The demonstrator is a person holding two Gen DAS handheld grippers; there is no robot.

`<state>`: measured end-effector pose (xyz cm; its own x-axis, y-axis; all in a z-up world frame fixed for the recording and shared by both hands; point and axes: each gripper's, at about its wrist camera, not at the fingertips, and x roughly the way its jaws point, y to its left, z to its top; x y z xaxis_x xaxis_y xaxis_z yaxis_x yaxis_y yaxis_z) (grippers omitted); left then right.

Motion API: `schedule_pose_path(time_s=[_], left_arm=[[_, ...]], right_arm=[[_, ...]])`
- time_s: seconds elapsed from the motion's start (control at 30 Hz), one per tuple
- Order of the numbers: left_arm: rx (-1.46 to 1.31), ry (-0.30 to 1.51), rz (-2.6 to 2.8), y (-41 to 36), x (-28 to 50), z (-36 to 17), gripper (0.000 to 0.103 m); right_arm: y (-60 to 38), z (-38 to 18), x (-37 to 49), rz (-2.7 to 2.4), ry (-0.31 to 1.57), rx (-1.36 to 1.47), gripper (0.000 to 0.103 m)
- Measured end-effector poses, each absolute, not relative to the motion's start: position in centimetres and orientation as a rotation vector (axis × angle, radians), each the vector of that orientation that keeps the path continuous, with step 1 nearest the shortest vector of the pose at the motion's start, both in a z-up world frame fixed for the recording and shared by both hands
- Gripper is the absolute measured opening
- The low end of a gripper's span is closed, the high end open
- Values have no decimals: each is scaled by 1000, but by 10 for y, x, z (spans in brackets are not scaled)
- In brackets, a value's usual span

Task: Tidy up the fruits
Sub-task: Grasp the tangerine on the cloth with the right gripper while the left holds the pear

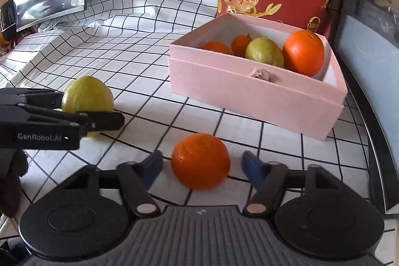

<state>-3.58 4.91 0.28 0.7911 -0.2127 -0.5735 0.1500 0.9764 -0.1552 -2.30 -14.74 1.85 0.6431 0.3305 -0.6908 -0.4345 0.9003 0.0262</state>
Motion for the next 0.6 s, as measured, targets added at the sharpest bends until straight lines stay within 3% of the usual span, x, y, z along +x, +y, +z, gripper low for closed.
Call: schedule_pose_path(time_s=[0.17,0.6], left_arm=[[-103,627,-199,49,-36,3,68],[-140,632,-219,54,-34,4,68]], right_arm=[[-143,21,-30,430,744,-182,46],[-177,29,-37,381,733,-127,45]])
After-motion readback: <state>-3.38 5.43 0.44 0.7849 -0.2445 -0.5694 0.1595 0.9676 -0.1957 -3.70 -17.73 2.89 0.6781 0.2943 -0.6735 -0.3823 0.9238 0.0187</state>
